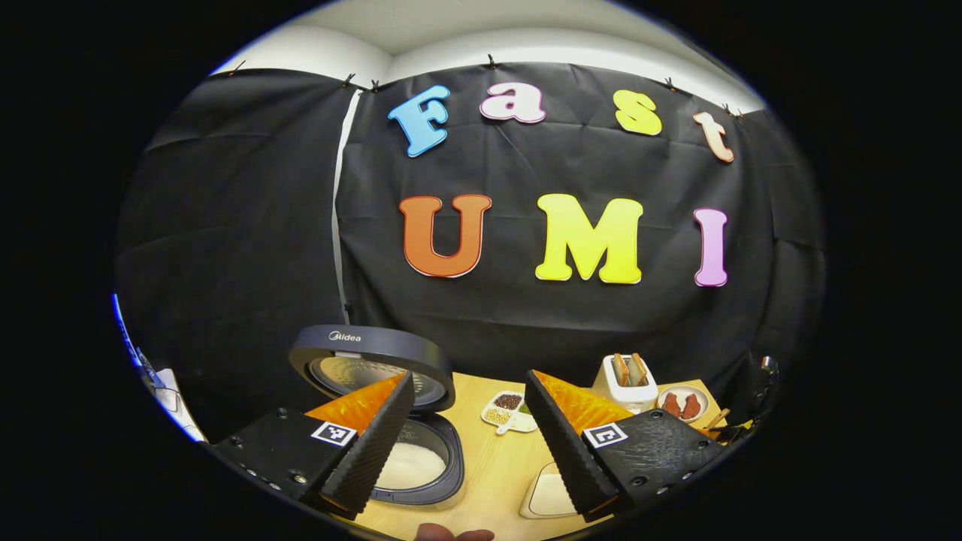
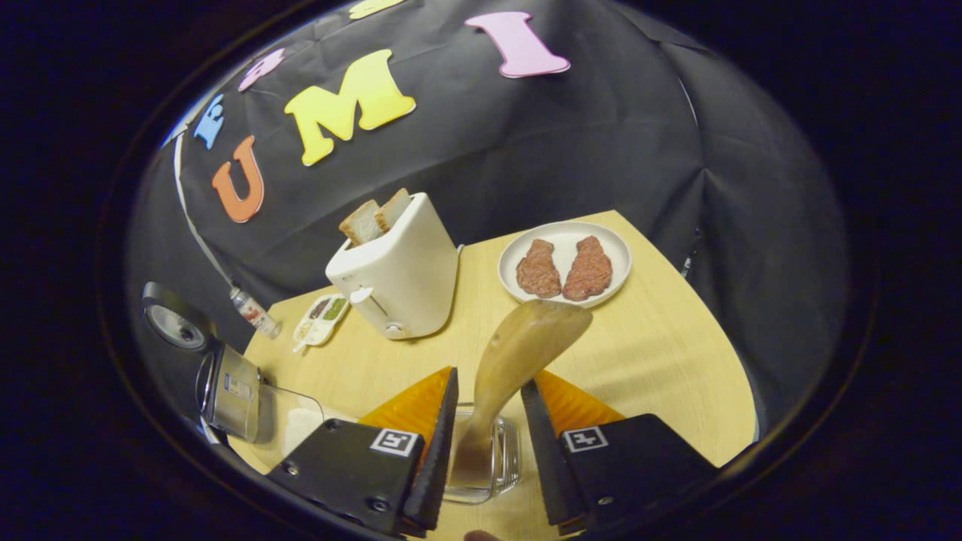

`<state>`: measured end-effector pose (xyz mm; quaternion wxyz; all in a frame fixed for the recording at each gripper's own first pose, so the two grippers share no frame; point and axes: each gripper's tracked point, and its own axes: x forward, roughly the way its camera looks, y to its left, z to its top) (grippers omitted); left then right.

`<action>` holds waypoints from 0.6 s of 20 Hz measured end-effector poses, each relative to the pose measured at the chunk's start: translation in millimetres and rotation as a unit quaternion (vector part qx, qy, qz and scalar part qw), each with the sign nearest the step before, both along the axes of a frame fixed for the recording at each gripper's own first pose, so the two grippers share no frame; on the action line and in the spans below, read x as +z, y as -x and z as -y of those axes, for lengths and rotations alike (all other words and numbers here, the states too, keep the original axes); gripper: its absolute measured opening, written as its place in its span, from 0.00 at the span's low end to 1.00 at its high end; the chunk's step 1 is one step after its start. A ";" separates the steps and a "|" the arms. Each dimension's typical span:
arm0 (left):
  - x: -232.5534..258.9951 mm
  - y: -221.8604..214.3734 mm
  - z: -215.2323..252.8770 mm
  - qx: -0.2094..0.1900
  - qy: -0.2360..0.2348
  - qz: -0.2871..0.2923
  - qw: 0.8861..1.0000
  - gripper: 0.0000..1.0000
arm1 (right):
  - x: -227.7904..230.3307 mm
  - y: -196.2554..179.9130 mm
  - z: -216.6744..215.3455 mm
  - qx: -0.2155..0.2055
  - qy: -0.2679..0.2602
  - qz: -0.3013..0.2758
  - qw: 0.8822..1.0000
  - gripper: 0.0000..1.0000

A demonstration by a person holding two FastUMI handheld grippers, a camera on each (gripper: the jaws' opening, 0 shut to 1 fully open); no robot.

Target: Close the left gripper, press the button to open the rice cooker; take a wooden spoon from the chopstick holder with the right hand, scoop a spoonful of rice and pour it into the rice cooker, then put the wooden spoon back into the chopstick holder.

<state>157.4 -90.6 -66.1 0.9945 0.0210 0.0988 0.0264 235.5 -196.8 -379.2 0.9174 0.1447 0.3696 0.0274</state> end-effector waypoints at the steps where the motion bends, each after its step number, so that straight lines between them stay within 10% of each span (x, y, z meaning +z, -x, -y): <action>1: 1.2 2.1 1.1 0.001 0.000 0.000 1.000 0.95 | 2.0 -0.2 -0.6 0.001 -0.003 0.002 1.000 0.49; 5: 3.0 1.4 0.5 0.004 0.010 0.004 1.000 0.94 | 13.0 9.9 -1.8 0.001 -0.013 0.002 1.000 0.26; 12: 9.7 12.6 -11.4 -0.009 0.006 0.015 1.000 0.94 | 40.8 28.6 -17.8 -0.002 -0.023 0.010 1.000 0.17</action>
